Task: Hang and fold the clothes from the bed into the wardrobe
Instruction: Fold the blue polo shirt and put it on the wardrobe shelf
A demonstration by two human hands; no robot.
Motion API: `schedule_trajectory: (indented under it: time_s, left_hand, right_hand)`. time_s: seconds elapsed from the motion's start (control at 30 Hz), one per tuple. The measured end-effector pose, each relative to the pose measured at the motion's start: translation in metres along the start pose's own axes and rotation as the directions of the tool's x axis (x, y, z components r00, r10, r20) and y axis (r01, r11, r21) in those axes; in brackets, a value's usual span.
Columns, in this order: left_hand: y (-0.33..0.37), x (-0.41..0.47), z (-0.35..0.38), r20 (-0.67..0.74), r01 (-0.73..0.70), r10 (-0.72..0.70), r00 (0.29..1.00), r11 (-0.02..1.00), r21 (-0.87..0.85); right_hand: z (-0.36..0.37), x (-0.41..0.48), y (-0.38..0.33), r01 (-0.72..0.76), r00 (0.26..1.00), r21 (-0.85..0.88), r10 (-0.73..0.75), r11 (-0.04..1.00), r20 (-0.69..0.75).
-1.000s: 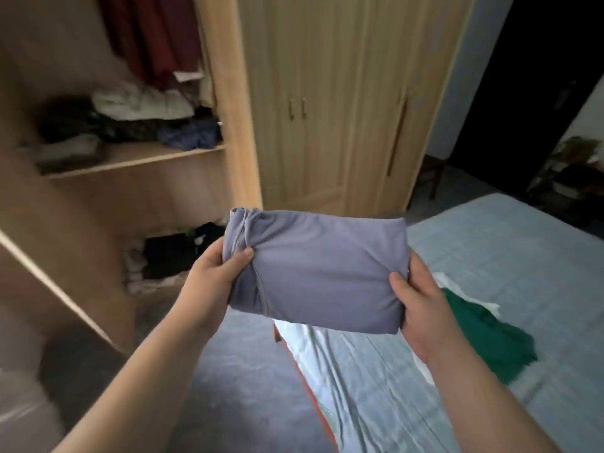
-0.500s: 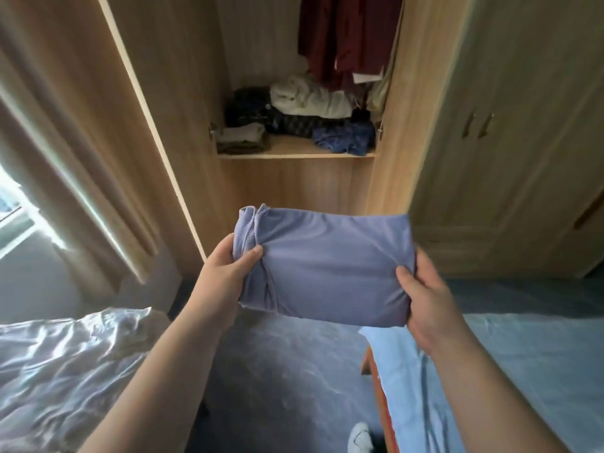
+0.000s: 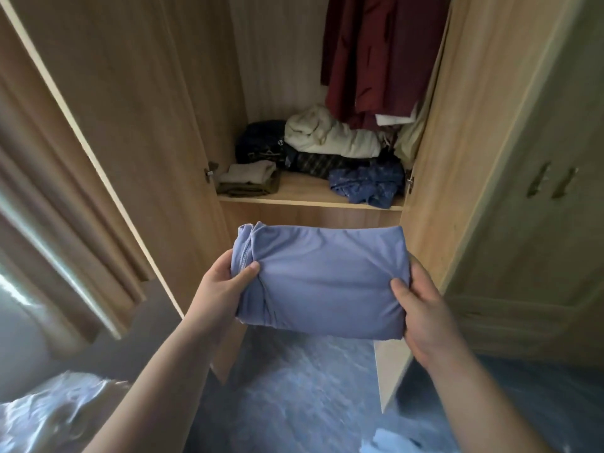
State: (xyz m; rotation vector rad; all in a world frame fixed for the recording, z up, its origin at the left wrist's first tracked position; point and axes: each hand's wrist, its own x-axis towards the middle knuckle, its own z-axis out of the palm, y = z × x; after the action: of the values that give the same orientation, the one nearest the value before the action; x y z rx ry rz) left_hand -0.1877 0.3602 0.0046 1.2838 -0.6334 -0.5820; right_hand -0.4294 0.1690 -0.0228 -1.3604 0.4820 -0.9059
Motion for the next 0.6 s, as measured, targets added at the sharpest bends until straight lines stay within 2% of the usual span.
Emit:
schedule_trajectory:
  time_s: [0.17, 0.3, 0.5, 0.6]
  left_hand:
    - [-0.009, 0.068, 0.008, -0.084, 0.021, -0.02, 0.996, 1.0, 0.008]
    - [-0.023, 0.135, 0.008, -0.075, 0.034, -0.034, 0.997, 0.999, -0.002]
    - [-0.057, 0.257, -0.007, -0.023, 0.063, -0.063, 0.998, 0.998, 0.009]
    - [-0.067, 0.331, -0.027, 0.01, 0.107, -0.107, 0.994, 0.994, 0.019]
  right_hand:
    - [0.0, 0.083, 0.02, -0.059, 0.996, -0.063, 0.063, 0.996, 0.066]
    - [0.001, 0.144, 0.043, -0.056, 0.995, -0.076, 0.062, 0.995, 0.078]
    - [0.02, 0.248, 0.096, -0.07, 0.998, -0.051, 0.069, 0.996, -0.009]
    - [0.041, 0.308, 0.118, -0.09, 0.995, -0.093, 0.086, 0.992, -0.045]
